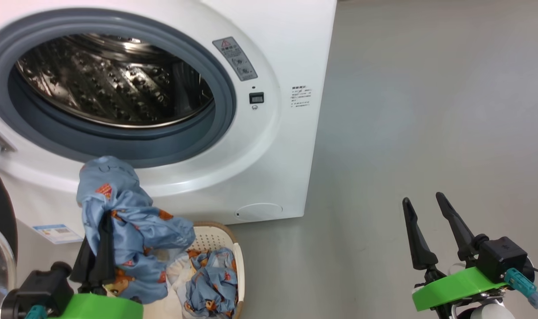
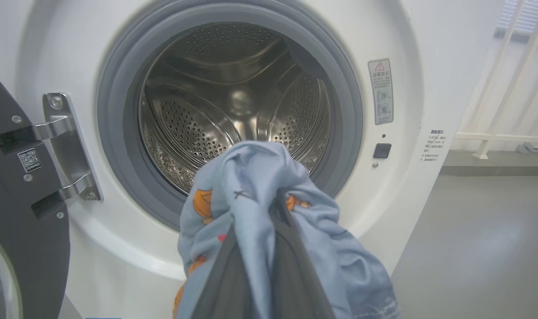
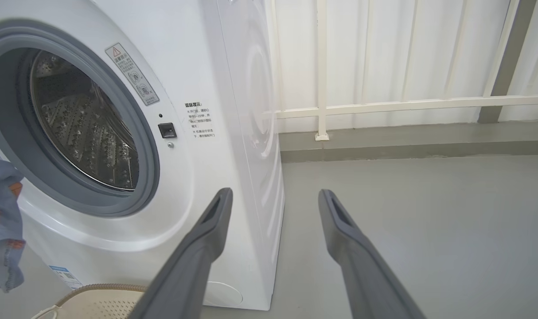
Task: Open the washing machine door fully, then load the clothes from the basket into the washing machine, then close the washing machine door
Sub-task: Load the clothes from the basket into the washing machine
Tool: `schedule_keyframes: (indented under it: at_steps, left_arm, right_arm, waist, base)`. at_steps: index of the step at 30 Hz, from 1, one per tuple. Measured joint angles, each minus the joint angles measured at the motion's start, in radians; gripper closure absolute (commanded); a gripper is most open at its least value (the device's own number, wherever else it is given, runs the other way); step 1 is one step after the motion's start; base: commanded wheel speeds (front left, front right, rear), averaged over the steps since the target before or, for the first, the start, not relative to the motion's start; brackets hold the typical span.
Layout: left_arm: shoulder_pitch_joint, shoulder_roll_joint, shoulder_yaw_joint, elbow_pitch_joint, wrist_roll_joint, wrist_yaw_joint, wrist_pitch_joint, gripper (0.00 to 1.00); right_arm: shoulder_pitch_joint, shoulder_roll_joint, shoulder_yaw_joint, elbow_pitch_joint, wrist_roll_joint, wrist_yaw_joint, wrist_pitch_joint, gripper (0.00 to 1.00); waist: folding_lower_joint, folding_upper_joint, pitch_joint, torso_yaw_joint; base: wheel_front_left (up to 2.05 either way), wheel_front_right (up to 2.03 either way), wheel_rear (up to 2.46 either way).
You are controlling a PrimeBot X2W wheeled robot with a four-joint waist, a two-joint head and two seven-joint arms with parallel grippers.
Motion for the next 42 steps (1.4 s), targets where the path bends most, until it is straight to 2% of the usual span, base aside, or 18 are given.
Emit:
schedule_keyframes:
  at_steps: [12,26,35,42]
  left_arm:
    - [0.042,0.000,0.003,-0.010,-0.017,0.000,0.000,1.00]
    - [0.027,0.000,0.003,0.003,-0.033,0.000,0.000,1.00]
    - [-0.151,-0.003,0.007,0.053,-0.057,0.000,0.000,1.00]
    - [-0.368,0.014,0.020,0.116,-0.055,0.000,0.000,1.00]
  right_arm:
    - [0.035,0.001,-0.002,-0.007,-0.005,0.000,0.000,0.00]
    - [0.035,0.002,0.001,-0.010,-0.002,0.000,0.000,0.00]
    - [0.008,0.002,0.031,-0.006,0.006,0.000,0.000,0.00]
    - [-0.050,0.002,0.048,-0.018,0.009,0.000,0.000,0.00]
  waist:
    - [0.0000,0.0000,-0.031,-0.029]
    - [0.0000,0.0000,0.002,-0.031]
    - [0.0000,0.0000,0.081,-0.046]
    - [-0.0001,0.0000,0.178,-0.068]
  base:
    - [0.00,0.00,0.00]
    - [0.00,0.00,0.00]
    - [0.00,0.00,0.00]
    - [0.00,0.00,0.00]
